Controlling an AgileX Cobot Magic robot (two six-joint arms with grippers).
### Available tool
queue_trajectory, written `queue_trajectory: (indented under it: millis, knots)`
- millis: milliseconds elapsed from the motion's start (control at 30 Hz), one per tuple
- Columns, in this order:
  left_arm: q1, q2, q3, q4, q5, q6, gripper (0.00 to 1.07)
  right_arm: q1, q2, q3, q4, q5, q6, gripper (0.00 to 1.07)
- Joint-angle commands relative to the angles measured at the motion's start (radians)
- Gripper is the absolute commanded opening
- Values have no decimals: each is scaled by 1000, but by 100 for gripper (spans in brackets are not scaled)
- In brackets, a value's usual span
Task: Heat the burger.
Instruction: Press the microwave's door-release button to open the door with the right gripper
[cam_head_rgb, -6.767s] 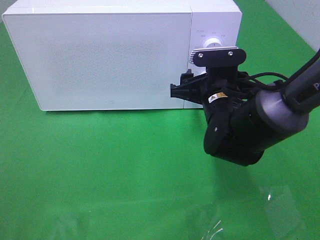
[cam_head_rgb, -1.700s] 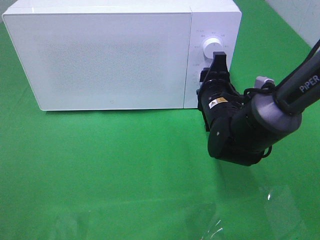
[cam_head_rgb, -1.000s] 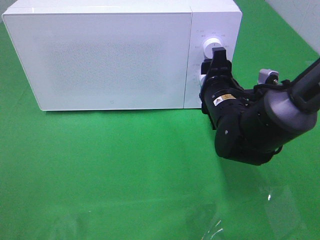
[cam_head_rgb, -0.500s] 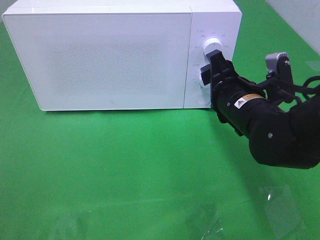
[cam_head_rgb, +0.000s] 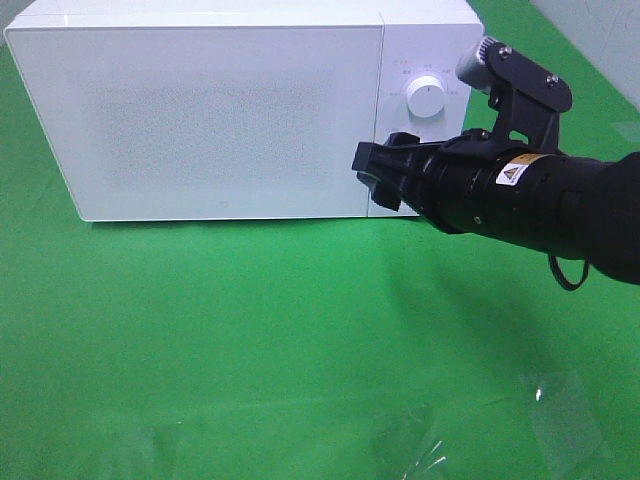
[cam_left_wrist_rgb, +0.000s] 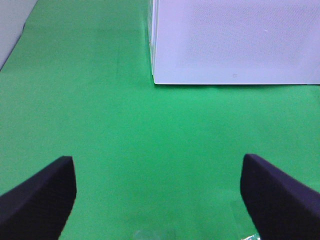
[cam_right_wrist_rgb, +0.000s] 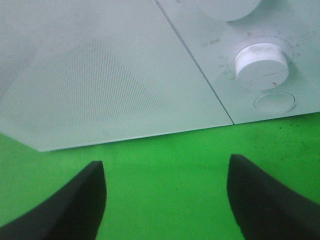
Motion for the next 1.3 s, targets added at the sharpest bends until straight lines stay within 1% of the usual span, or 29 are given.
queue_trajectory:
  millis: [33,133,167,200,233,300,333,367,400,433,500,600,633,733,800,833,867,967,1033,1067,1100,1200,1300]
  knots:
    - [-1,-21,5,2,-6,-5,82,-37,-81,-16,-85,202,-114,65]
    - [-1,-21,5,2,-6,-5,82,-47,-100,-24,-114,256,-123,65]
    - [-1,-21,5,2,-6,-5,82,-59,-134,-42,-174,346,-126,65]
    - [-1,-21,5,2,-6,-5,82,-59,-134,-42,-174,346,-126,65]
    - [-1,-21,5,2,-6,-5,82,-68,-171,-59,-229,432,-125,66]
    - [-1,-21,5,2,-6,-5,82,-69,-193,-67,-254,471,-123,66]
    - [-1,-21,5,2,-6,-5,82,-69,-234,-77,-291,532,-119,68]
    - [-1,-21,5,2,-6,-5,82,-69,-234,-77,-291,532,-119,68]
    - [-1,-21,5,2,-6,-5,82,-69,-286,-87,-318,597,-117,71]
    - [-1,-21,5,2,-6,-5,82,-69,-286,-87,-318,597,-117,71]
    - [-1,-21,5,2,-6,-5,82,-69,-364,-105,-366,728,-117,80]
    - [-1,-21,5,2,-6,-5,82,-68,-402,-105,-379,781,-116,81]
    - [-1,-21,5,2,-6,-5,82,-68,-443,-105,-390,838,-115,80]
    - [-1,-21,5,2,-6,-5,82,-68,-464,-105,-390,871,-115,80]
    - [-1,-21,5,2,-6,-5,82,-68,-543,-105,-392,974,-116,79]
    - [-1,-21,5,2,-6,-5,82,-68,-543,-105,-392,974,-116,79]
    - [-1,-21,5,2,-6,-5,82,-68,-592,-105,-397,1023,-118,79]
    - [-1,-21,5,2,-6,-5,82,-68,-615,-105,-400,1042,-118,79]
    - [-1,-21,5,2,-6,-5,82,-68,-690,-105,-431,1143,-111,78]
    - [-1,-21,5,2,-6,-5,82,-68,-690,-105,-431,1143,-111,78]
    - [-1,-21,5,2,-6,-5,82,-68,-723,-102,-454,1187,-100,78]
    - [-1,-21,5,2,-6,-5,82,-68,-743,-101,-472,1205,-90,78]
    - [-1,-21,5,2,-6,-5,82,-68,-825,-99,-501,1253,-67,77]
